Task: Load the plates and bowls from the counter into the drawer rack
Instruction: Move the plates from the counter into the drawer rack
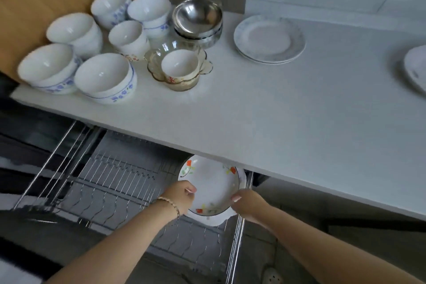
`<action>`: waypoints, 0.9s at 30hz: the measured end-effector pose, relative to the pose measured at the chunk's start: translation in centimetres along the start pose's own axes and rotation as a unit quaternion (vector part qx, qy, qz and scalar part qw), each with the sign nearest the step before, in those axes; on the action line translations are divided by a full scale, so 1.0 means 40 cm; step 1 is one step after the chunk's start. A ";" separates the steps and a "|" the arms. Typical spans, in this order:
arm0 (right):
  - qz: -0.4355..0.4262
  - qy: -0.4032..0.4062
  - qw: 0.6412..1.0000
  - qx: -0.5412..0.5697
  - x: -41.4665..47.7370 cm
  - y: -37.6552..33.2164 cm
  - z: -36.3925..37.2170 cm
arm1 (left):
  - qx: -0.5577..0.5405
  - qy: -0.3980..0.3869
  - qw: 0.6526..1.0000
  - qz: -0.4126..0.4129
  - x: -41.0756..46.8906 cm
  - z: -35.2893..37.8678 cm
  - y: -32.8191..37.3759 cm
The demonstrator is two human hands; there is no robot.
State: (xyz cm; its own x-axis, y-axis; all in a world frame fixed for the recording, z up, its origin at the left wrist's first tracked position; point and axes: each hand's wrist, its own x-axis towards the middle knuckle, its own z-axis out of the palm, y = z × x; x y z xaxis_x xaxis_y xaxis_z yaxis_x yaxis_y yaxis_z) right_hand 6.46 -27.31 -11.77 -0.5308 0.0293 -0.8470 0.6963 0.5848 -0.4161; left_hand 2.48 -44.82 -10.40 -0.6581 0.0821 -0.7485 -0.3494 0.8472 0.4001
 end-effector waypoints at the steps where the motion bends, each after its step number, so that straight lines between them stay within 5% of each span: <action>1: -0.025 0.000 1.000 -0.015 -0.028 -0.013 -0.038 | -0.028 0.005 1.000 0.012 -0.038 -0.006 0.038; 7: -0.116 0.061 0.991 -0.011 -0.176 -0.093 -0.244 | -0.174 0.050 0.982 0.044 -0.181 -0.073 0.222; 15: -0.151 0.183 0.971 0.018 -0.308 -0.185 -0.510 | -0.144 0.115 0.980 0.075 -0.231 -0.216 0.419; 27: -0.116 0.278 0.954 0.002 -0.011 -0.195 -0.847 | -0.243 0.061 0.966 0.059 0.088 -0.230 0.707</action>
State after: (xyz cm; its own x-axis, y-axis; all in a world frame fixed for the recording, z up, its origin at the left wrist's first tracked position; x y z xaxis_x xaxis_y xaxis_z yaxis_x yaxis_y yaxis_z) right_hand -15.09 -4.43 3.05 -0.8443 0.3249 -0.4261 0.5298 0.6252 -0.5731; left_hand -15.86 -25.40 3.16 -0.7761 0.0750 -0.6262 -0.5197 0.4864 0.7023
